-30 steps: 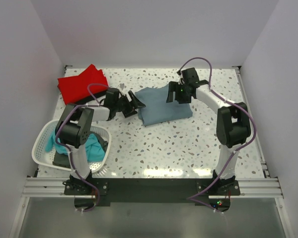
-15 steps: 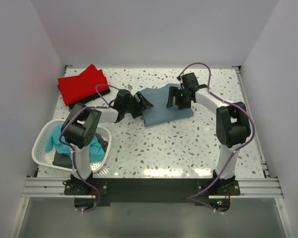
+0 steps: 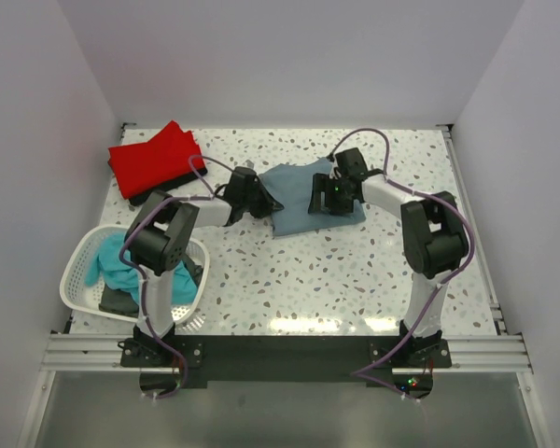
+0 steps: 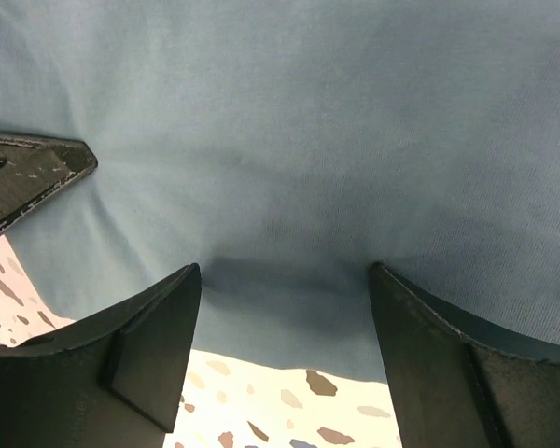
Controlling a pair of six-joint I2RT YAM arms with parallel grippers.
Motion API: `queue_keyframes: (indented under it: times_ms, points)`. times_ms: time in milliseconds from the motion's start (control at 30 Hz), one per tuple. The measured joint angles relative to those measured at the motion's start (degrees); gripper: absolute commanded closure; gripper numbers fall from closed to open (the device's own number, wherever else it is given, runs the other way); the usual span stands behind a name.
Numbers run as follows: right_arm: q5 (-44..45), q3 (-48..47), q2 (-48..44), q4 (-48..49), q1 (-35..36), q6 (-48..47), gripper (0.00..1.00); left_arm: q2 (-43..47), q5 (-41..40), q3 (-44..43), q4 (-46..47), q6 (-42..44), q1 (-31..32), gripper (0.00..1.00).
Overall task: Fold and stack the t-shirts
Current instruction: Fold the tshirt
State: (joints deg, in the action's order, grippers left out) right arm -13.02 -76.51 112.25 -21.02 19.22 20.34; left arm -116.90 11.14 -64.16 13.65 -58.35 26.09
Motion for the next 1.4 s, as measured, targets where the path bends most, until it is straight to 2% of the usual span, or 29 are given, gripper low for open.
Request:
queue_keyframes:
  times_ms: [367,867,1100,1300,1400]
  points:
    - [0.07,1.55,-1.38,0.96,0.63,0.00,0.24,1.36,-0.20,-1.53,-5.49,3.78,-0.20,1.00]
    - [-0.26,0.24,-2.99,0.28,5.27,1.01,0.24,9.94,3.26,6.19,-9.77,5.01,0.35,1.00]
    - [-0.20,0.24,-2.91,0.31,5.88,1.11,0.24,11.61,4.22,3.52,-15.19,7.74,0.57,1.00]
    - [-0.02,0.24,-1.92,0.92,5.86,1.40,0.25,11.61,7.37,3.10,-15.45,8.04,0.57,1.00]
    - [0.24,0.24,-0.46,0.87,5.86,1.53,0.25,11.61,8.09,3.34,-15.43,8.02,0.57,0.93]
